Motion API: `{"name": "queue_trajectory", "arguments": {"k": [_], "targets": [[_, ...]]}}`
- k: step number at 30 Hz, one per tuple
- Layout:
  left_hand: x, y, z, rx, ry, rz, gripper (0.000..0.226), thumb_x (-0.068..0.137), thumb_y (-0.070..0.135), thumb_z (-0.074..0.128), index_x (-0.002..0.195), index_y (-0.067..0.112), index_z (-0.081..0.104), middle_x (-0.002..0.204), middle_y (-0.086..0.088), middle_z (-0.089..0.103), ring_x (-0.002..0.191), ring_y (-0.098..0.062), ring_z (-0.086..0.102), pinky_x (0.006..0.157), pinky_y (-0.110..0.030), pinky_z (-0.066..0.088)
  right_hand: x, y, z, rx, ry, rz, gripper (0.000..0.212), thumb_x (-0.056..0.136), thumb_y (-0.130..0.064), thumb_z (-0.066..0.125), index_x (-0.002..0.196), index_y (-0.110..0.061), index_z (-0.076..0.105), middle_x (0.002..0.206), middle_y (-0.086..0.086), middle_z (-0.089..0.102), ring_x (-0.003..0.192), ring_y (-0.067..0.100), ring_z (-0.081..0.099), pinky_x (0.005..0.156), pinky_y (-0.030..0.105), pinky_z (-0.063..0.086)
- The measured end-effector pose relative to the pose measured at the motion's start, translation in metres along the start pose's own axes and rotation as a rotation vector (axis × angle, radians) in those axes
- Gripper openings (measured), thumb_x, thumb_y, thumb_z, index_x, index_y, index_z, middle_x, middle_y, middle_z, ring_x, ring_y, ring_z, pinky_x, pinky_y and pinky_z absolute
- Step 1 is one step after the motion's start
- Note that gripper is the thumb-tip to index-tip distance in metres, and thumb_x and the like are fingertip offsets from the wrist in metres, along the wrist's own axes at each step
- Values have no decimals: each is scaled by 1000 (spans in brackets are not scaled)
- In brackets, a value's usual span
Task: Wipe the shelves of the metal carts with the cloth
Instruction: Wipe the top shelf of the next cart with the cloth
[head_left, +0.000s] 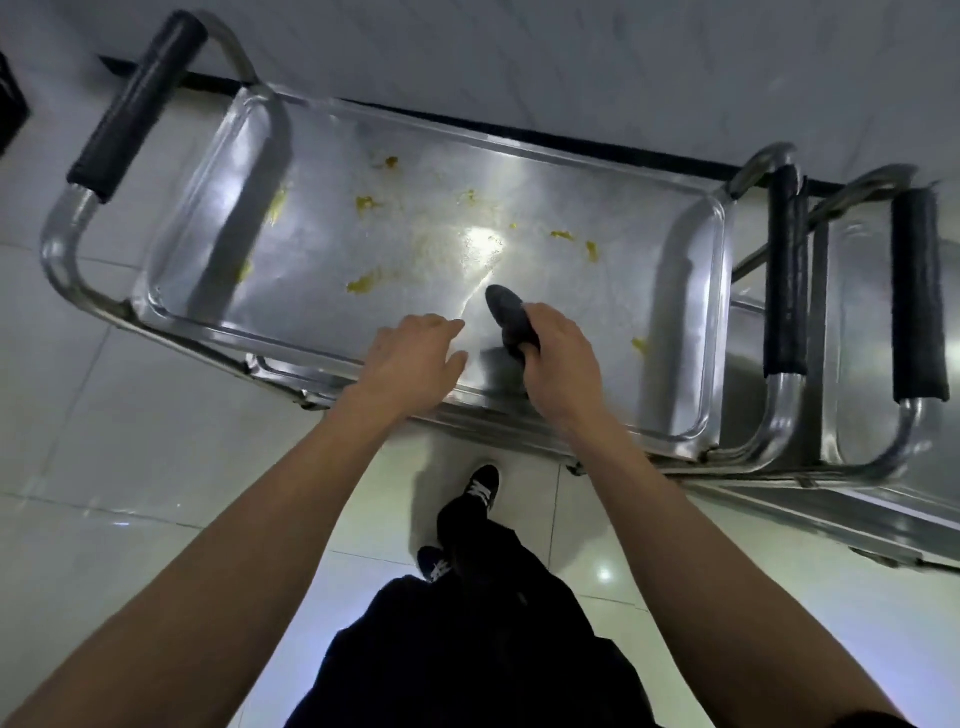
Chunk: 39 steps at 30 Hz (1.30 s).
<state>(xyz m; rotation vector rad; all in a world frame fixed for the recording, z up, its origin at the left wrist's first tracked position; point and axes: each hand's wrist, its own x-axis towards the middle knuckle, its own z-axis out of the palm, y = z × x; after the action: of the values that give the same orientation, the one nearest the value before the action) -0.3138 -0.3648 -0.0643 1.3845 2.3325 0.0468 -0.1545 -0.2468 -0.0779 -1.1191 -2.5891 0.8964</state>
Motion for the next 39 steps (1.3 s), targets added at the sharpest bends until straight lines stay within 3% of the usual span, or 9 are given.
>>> {"name": "queue_trajectory", "arguments": {"k": [4,8,13,15,17,21,26,30,39], "targets": [[19,-14,2,15,-45,3,47,101,42,45,144,23,49,143,-4,55,129,-29,50,103,-50,44,13,-2,30,-71,-83,20,46,94,-8,56,140,-11,51,143,6,53,124,30,51,103,47,43],[22,-34,12,6,-114,-3,44,101,37,47,142,20,52,143,-5,55,128,-31,50,104,-50,43,5,-1,60,-130,-201,28,48,94,-18,59,142,-13,51,144,6,53,126,30,49,103,48,43],[34,-59,18,49,-174,51,44,103,37,42,143,21,49,146,-4,52,128,-29,48,101,-48,45,-4,-8,86,-173,-111,2,42,98,-40,45,129,-17,62,137,4,58,125,26,49,99,49,44],[39,-66,19,58,-161,98,42,103,37,42,141,21,52,144,-3,53,129,-28,49,100,-48,46,-6,-13,96,-207,-83,49,50,100,-44,33,136,-19,56,148,4,48,137,24,40,108,48,35],[43,-72,21,74,-137,153,41,103,37,42,137,20,56,143,-4,54,130,-28,48,98,-48,46,-10,-17,110,-286,-100,79,55,103,-43,25,150,-19,41,162,6,29,151,23,19,118,50,20],[45,-76,30,68,-131,235,36,102,32,42,126,15,63,137,-6,56,129,-28,47,96,-48,46,-13,-23,132,-374,-122,144,57,106,-38,17,159,-17,19,167,8,5,154,25,-3,124,52,8],[44,-86,45,113,-146,282,31,96,26,49,117,13,68,139,-6,49,134,-28,38,98,-49,41,-2,-25,147,-392,-69,169,58,106,-38,18,160,-16,13,168,8,4,154,25,-3,124,50,4],[43,-98,54,118,-167,322,39,97,26,53,134,17,60,158,-4,33,149,-26,23,111,-50,32,7,-27,161,-448,-60,106,58,106,-37,19,160,-16,10,168,7,4,154,27,-2,123,53,10],[42,-98,48,155,-75,340,35,96,30,47,125,22,66,147,3,44,138,-19,35,108,-48,33,11,-27,162,-461,-45,81,60,105,-34,22,159,-12,10,168,9,5,155,26,0,123,51,11]]}}
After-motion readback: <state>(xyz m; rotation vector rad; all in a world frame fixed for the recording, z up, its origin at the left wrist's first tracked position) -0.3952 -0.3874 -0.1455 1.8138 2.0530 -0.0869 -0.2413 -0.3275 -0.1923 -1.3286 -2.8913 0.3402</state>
